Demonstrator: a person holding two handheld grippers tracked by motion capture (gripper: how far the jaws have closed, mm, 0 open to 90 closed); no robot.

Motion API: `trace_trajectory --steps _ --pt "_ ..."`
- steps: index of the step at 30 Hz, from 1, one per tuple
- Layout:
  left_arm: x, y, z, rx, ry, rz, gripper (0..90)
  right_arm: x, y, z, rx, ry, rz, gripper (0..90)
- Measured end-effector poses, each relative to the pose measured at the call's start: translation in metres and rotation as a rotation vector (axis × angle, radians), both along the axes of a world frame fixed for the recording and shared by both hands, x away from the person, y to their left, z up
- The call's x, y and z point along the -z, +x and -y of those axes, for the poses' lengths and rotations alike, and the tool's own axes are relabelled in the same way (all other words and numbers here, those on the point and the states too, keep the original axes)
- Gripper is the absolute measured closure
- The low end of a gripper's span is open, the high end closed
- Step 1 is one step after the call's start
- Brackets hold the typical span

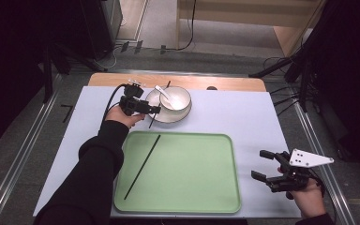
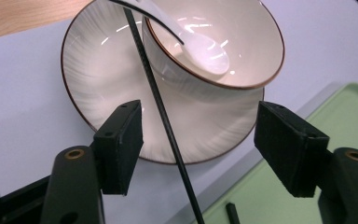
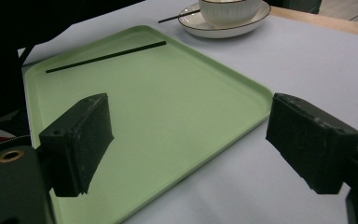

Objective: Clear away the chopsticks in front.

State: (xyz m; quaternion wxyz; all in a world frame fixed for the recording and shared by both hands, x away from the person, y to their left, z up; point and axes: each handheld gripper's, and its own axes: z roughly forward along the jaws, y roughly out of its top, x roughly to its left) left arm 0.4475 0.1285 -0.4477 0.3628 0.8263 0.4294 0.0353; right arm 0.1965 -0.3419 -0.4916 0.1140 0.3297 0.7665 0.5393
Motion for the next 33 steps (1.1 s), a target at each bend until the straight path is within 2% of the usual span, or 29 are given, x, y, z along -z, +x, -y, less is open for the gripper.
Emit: trace_trajectory --steps 9,11,14,18,20,25,30,33 --pt "0.018 0.012 0.012 -0.022 0.109 -0.023 45.6 0.0 0.0 0.002 -0.001 0.003 0.004 14.9" --pt "0.023 0.015 0.013 -0.062 0.149 -0.047 49.9 0.0 0.0 0.002 -0.001 0.004 0.005 14.9" --pt "0.03 0.019 0.014 -0.082 0.141 -0.086 54.1 0.0 0.0 0.003 -0.002 0.007 0.007 14.9" --pt "0.036 0.02 0.02 -0.076 0.139 -0.076 59.2 0.0 0.0 0.003 -0.002 0.005 0.007 15.0" --pt "0.038 0.021 0.022 -0.081 0.14 -0.082 65.8 0.0 0.0 0.003 -0.003 0.003 0.007 15.0" --pt "0.042 0.022 0.023 -0.134 0.128 -0.104 81.3 0.0 0.0 0.003 -0.002 0.006 0.009 15.0" --pt "0.043 0.024 0.022 -0.184 0.106 -0.125 85.1 0.0 0.0 0.003 -0.002 0.007 0.008 15.0" --pt "0.041 0.024 0.021 -0.189 0.114 -0.127 85.7 0.0 0.0 0.003 -0.004 0.006 0.009 15.0"
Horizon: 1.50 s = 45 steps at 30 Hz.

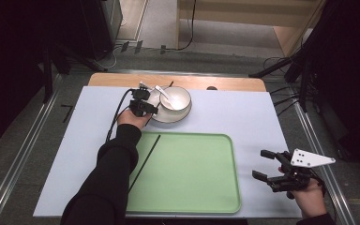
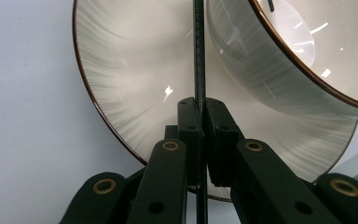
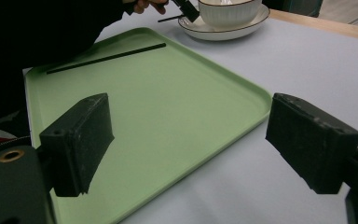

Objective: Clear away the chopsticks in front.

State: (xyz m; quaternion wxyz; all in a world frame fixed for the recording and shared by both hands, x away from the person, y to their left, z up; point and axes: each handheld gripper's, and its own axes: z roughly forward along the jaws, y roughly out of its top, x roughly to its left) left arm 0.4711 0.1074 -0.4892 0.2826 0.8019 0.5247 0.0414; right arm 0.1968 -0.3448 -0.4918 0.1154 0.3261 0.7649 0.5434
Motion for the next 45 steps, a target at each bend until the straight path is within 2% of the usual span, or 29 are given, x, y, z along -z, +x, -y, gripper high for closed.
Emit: trace_trajectory --steps 4,8,13,19,24,30,35,42,45 --pt "-0.006 0.0 -0.004 -0.012 -0.015 -0.001 86.0 0.0 0.0 0.0 0.0 -0.001 0.0 15.0" --pt "-0.019 -0.002 -0.014 -0.024 -0.041 0.002 85.9 0.0 0.0 0.0 0.002 -0.001 -0.001 15.0" --pt "-0.034 -0.007 -0.029 -0.033 -0.041 0.0 86.1 0.0 0.0 0.0 0.003 0.001 -0.002 15.0" --pt "-0.05 -0.017 -0.049 -0.036 -0.063 -0.003 86.1 0.0 -0.001 0.001 0.006 -0.001 0.002 15.0" --pt "-0.058 -0.028 -0.065 -0.049 -0.08 0.004 86.1 0.0 -0.002 0.001 0.009 0.001 0.001 15.0" --pt "-0.058 -0.046 -0.081 -0.043 -0.088 0.0 86.1 0.0 -0.002 0.001 0.012 0.0 0.001 15.0" --pt "-0.054 -0.064 -0.089 -0.032 -0.06 0.016 86.1 0.0 -0.002 0.001 0.012 -0.002 0.004 15.0" --pt "-0.045 -0.086 -0.099 -0.041 -0.103 0.007 86.1 -0.001 -0.003 0.0 0.012 -0.002 0.003 15.0" --pt "-0.043 -0.097 -0.102 -0.042 -0.105 0.006 86.1 -0.001 -0.003 0.0 0.015 -0.003 0.003 15.0"
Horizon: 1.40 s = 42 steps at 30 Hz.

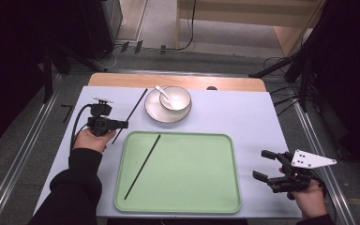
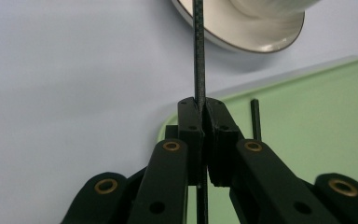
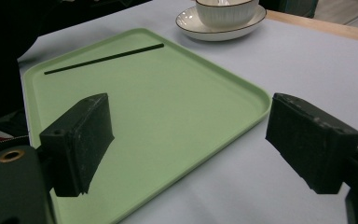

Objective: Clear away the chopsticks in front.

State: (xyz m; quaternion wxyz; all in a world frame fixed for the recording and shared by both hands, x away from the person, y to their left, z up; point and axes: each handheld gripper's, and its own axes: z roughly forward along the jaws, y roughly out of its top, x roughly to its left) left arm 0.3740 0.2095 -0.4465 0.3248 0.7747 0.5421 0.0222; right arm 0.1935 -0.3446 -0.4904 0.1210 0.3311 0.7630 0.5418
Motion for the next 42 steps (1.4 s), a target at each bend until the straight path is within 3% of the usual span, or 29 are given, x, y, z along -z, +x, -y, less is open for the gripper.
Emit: trace_trajectory --steps 9,24,29,33,42 --pt "0.016 -0.036 -0.008 0.017 -0.01 -0.018 86.1 0.0 0.0 0.0 -0.001 -0.004 0.003 15.0" --pt "0.021 -0.093 -0.008 0.043 -0.007 -0.049 86.1 -0.001 0.0 0.001 -0.004 0.004 0.012 15.0" --pt "0.024 -0.103 -0.004 0.059 0.003 -0.069 86.0 -0.001 0.001 -0.001 -0.007 0.002 0.008 15.0" --pt "0.022 -0.109 -0.005 0.063 -0.001 -0.056 85.9 -0.001 0.001 -0.001 -0.009 0.002 0.007 15.0" --pt "0.038 -0.112 0.007 0.094 0.032 -0.138 85.7 -0.002 0.001 -0.002 -0.009 0.001 0.008 15.0"
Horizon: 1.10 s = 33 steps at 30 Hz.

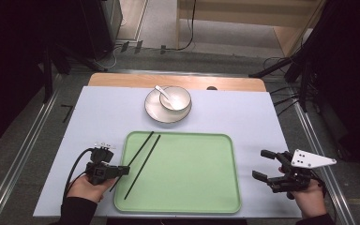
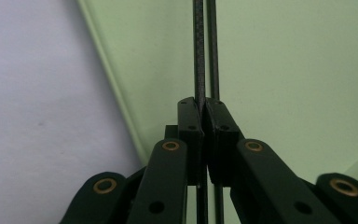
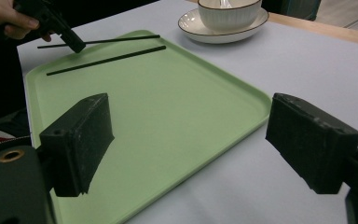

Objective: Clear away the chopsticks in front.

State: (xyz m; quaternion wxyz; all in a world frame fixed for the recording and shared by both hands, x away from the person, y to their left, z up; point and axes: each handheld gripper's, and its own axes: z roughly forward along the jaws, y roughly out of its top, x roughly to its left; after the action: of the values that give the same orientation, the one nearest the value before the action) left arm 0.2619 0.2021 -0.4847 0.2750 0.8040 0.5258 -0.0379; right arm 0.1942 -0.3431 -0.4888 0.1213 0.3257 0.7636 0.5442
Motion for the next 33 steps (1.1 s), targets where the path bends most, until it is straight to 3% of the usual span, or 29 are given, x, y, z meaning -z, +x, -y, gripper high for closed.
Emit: trace_trajectory --steps 4,9,14,24,26,30,33 --pt "0.004 0.002 0.003 -0.006 0.029 -0.014 85.7 0.0 0.0 0.0 -0.001 0.001 -0.001 15.0" --pt "0.009 0.01 0.008 -0.016 0.027 -0.033 84.2 0.0 0.0 0.0 -0.002 -0.002 0.001 15.0" --pt "0.013 0.009 0.015 0.017 0.062 -0.036 83.7 0.0 -0.001 0.0 -0.003 -0.004 0.001 15.0" --pt "0.013 0.011 0.013 0.027 0.024 -0.048 78.0 0.0 -0.001 0.0 -0.004 -0.004 0.001 15.0" --pt "0.013 0.011 0.012 0.049 -0.006 -0.05 72.0 0.0 -0.001 0.0 -0.003 -0.005 -0.001 15.1" --pt "0.007 0.014 0.01 0.091 -0.076 -0.005 54.4 0.001 -0.001 0.0 -0.005 -0.005 -0.002 15.1" --pt "-0.001 0.016 0.008 0.13 -0.101 0.086 45.5 0.001 -0.001 -0.001 -0.006 -0.007 -0.002 15.1"
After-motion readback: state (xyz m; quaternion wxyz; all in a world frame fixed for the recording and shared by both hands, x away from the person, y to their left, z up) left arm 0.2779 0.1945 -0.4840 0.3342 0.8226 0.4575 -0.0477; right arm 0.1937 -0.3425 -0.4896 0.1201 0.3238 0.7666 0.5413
